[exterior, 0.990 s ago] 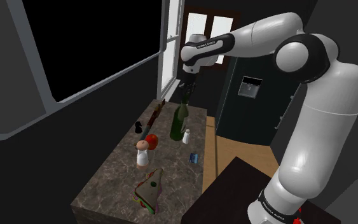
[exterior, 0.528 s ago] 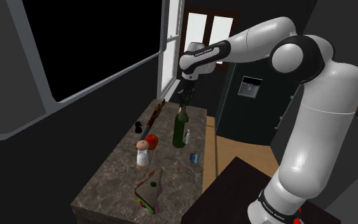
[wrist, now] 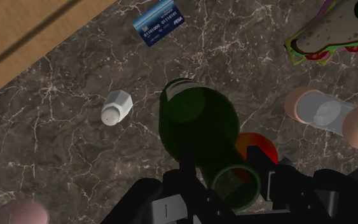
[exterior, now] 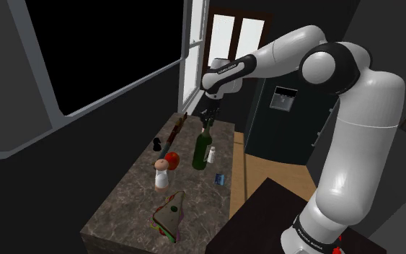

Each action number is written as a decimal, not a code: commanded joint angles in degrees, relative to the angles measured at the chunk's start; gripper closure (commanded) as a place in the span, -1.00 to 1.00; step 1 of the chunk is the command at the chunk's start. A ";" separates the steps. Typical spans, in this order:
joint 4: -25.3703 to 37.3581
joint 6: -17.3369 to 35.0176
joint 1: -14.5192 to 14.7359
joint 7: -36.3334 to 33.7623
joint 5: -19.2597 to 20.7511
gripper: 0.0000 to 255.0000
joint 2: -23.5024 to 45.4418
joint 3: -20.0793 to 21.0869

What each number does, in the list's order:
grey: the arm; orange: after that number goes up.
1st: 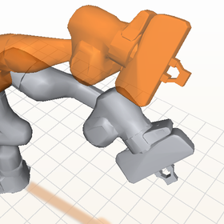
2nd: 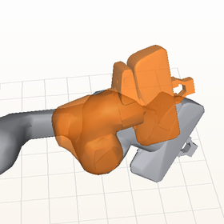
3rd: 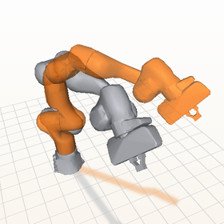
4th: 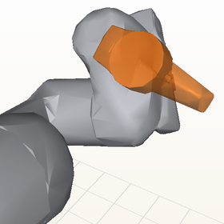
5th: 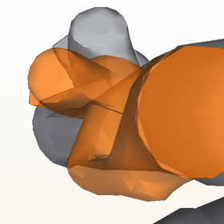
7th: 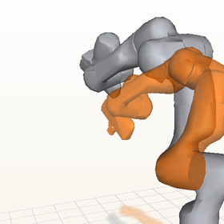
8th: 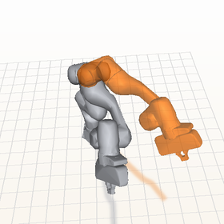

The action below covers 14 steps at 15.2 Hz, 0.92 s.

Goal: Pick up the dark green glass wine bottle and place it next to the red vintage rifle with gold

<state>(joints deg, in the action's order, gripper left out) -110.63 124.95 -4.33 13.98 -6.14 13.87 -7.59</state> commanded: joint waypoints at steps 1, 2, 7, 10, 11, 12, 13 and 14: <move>-0.60 1.32 -0.04 0.20 -0.20 1.00 0.68 0.05; -1.02 2.30 -0.07 0.35 -0.35 1.00 1.24 0.09; -1.02 2.30 -0.07 0.35 -0.35 1.00 1.24 0.09; -1.02 2.30 -0.07 0.35 -0.35 1.00 1.24 0.09; -1.02 2.29 -0.07 0.35 -0.35 -1.00 1.24 0.09; -1.01 2.29 -0.07 0.35 -0.35 -1.00 1.25 0.09; -1.00 2.29 -0.07 0.35 -0.35 -1.00 1.25 0.09; -1.01 2.29 -0.08 0.35 -0.36 -1.00 1.25 0.09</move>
<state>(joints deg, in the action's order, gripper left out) -111.63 127.24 -4.41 14.33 -6.49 15.12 -7.50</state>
